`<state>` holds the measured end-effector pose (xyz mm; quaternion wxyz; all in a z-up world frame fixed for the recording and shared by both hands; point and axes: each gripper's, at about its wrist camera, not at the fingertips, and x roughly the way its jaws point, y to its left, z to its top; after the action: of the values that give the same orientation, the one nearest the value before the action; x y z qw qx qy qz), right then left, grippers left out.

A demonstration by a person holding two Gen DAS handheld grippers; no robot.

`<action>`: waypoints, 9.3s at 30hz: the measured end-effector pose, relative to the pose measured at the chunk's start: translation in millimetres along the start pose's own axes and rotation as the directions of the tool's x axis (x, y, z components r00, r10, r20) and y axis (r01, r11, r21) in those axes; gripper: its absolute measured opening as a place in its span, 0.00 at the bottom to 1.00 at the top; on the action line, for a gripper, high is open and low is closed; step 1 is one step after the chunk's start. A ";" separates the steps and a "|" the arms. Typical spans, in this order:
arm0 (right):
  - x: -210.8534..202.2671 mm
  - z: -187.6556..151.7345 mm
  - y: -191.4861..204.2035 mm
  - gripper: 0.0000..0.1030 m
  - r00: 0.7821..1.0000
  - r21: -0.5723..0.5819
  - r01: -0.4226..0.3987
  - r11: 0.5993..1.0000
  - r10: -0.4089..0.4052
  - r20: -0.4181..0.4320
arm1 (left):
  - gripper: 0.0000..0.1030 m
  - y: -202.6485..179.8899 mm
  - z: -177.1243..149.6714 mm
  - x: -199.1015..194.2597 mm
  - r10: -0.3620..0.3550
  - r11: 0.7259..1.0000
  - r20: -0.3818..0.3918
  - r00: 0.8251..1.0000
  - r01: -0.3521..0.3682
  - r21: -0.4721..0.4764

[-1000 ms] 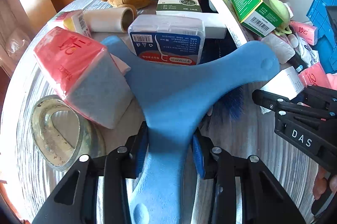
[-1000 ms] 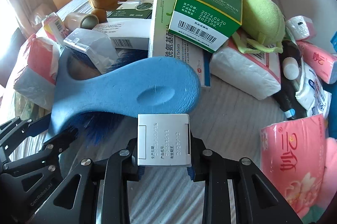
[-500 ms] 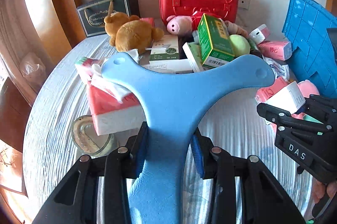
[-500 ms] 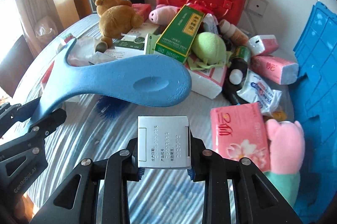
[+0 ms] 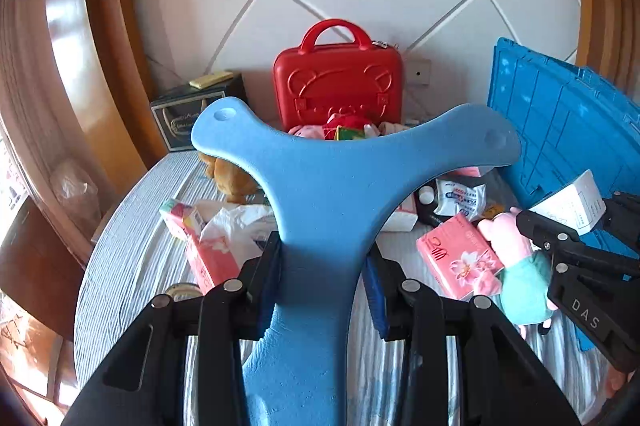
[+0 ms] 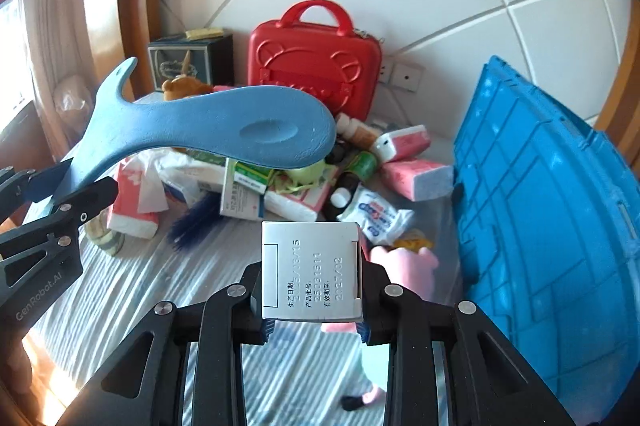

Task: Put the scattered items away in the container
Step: 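Lift the brush and white box and carry them over the blue bin, then open both tools to drop the brush and white box into the bin, then move both tools back toward the pink pig plush and tissue pack, then grasp the pink tissue pack with the left tool while the right tool grasps the pig plush, then lift the tissue pack and pig plush and carry them over the blue bin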

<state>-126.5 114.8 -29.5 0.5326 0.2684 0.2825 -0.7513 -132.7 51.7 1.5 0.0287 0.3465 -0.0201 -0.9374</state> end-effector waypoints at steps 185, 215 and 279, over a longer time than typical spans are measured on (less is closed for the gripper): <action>96.9 -178.9 -77.2 0.99 0.955 0.127 -0.008 0.992 0.046 -0.293 | 0.94 -208.9 -46.9 227.6 -0.303 0.882 -0.425 0.853 0.420 0.213; 115.9 -164.4 -24.3 0.90 0.944 -0.146 -0.183 0.972 0.132 -0.304 | 0.88 -146.9 -67.6 228.8 -0.170 0.905 -0.434 0.885 0.314 0.287; -172.3 31.3 -257.8 0.68 0.884 -0.284 -0.115 0.952 0.229 0.408 | 0.78 -240.5 96.3 -147.5 -0.279 0.948 0.270 0.922 0.219 0.230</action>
<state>-325.4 274.8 149.4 0.6771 0.0476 0.2238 -0.6994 -93.2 303.3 156.5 -0.1286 0.2016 -0.0717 -0.9683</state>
